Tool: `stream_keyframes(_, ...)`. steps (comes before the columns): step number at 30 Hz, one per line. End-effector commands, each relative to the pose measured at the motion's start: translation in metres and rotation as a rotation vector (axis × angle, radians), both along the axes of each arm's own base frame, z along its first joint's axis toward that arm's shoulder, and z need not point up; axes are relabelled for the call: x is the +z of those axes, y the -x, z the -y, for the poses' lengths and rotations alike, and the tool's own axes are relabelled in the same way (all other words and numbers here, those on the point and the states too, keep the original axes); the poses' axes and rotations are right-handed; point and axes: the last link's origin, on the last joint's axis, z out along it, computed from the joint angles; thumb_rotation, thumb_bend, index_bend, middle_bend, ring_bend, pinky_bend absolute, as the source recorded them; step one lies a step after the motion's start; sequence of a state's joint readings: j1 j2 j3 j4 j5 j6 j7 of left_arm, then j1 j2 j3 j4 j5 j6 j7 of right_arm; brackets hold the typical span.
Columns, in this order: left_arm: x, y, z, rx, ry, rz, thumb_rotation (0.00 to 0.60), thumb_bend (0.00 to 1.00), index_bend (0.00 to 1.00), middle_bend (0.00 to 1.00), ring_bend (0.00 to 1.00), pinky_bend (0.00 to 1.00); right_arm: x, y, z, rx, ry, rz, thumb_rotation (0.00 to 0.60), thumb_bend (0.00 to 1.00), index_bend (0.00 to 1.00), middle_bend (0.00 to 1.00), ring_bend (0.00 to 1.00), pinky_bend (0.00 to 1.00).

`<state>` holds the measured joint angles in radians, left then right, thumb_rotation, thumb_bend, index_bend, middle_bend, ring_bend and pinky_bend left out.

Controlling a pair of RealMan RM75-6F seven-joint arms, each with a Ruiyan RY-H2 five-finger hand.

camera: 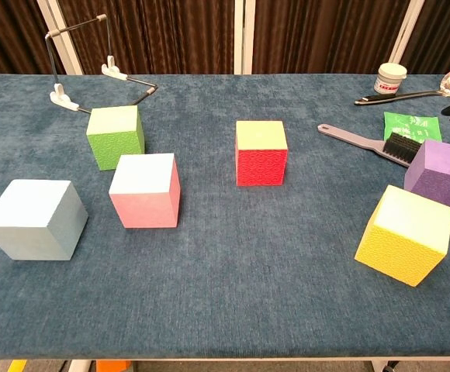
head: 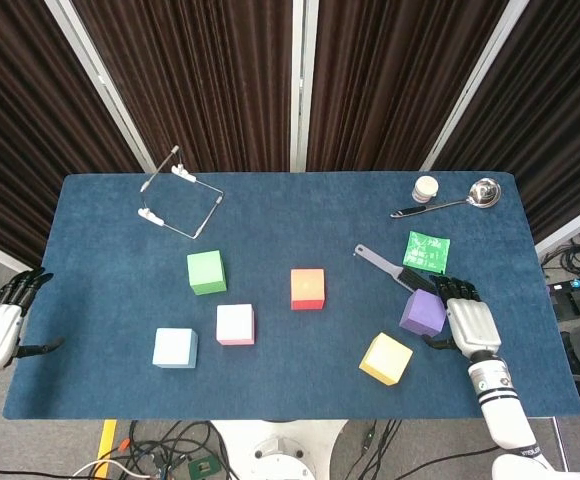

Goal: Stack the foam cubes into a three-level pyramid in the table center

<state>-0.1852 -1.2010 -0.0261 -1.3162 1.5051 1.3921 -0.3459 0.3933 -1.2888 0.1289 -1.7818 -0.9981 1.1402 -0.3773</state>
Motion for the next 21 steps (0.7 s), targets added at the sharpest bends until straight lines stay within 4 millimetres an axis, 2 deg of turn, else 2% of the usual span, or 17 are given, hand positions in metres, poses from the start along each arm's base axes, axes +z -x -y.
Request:
stream_keyframes(1, -0.001, 0.003, 0.001, 0.003, 0.003, 0.008, 0.600, 0.01, 0.10, 0.06, 0.02, 0.15, -0.006, -0.004, 0.000, 0.006, -0.003, -0.015, 0.600, 0.10, 0.00, 0.11, 0.00, 0.00)
stream_keyframes(12, -0.001, 0.010, 0.000, 0.020, -0.002, 0.036, 0.600, 0.01, 0.11, 0.06, 0.02, 0.15, -0.018, -0.012, 0.001, 0.007, 0.014, -0.046, 0.600, 0.12, 0.00, 0.19, 0.00, 0.00)
stream_keyframes(21, -0.003, 0.010, -0.002, 0.017, 0.012, 0.035, 0.600, 0.01, 0.10, 0.06, 0.02, 0.15, -0.017, -0.008, 0.002, -0.025, 0.027, -0.050, 0.600, 0.17, 0.00, 0.23, 0.00, 0.00)
